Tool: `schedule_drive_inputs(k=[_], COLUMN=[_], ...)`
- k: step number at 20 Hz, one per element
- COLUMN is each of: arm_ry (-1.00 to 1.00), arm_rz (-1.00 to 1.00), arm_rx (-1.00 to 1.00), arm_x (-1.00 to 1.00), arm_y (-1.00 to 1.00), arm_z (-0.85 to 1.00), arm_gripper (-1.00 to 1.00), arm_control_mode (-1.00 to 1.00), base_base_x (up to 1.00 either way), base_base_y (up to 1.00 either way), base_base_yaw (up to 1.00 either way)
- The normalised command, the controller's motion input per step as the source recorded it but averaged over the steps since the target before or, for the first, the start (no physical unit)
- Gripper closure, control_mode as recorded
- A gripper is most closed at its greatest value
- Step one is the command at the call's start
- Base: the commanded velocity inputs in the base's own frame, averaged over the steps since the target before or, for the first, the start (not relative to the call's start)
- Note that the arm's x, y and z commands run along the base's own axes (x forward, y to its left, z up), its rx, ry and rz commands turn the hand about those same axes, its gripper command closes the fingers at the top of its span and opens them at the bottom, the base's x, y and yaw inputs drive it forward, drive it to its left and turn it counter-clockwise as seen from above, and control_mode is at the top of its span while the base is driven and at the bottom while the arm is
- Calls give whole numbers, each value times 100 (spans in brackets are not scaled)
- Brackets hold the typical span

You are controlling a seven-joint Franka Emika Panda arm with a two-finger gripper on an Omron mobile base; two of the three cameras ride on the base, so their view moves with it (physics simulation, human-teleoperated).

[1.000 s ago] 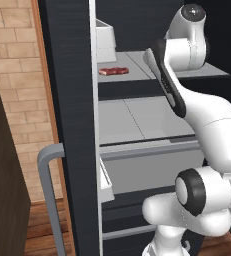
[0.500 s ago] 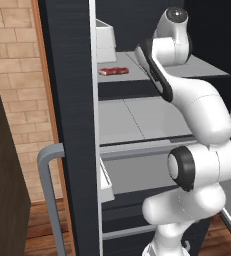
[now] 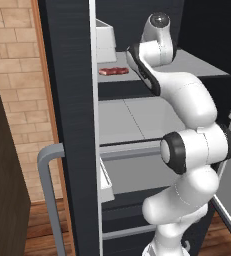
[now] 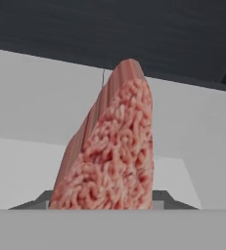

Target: Place the steak on the counter behind the older steak on the same shelf of the fridge to maintain FIFO order. Close the fridge door when finished.

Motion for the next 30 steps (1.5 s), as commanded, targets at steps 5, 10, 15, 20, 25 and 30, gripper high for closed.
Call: schedule_drive_inputs(k=[5, 10, 15, 20, 25, 30], arm_ry=[0, 0, 0, 0, 1, 1], arm_rz=[0, 0, 0, 0, 0, 0], arm_rx=[-3, 0, 0, 0, 0, 0], arm_x=[53, 52, 59, 60, 27, 6], arm_y=[14, 1, 0, 0, 1, 17], arm_z=[-10, -8, -19, -19, -21, -42], arm_gripper=[100, 100, 100, 100, 100, -100], arm_control_mode=[-100, -100, -100, -100, -100, -100], base_base_x=[0, 0, 0, 0, 0, 0], base_base_y=[0, 0, 0, 0, 0, 0], base_base_yaw=[0, 0, 0, 0, 0, 0])
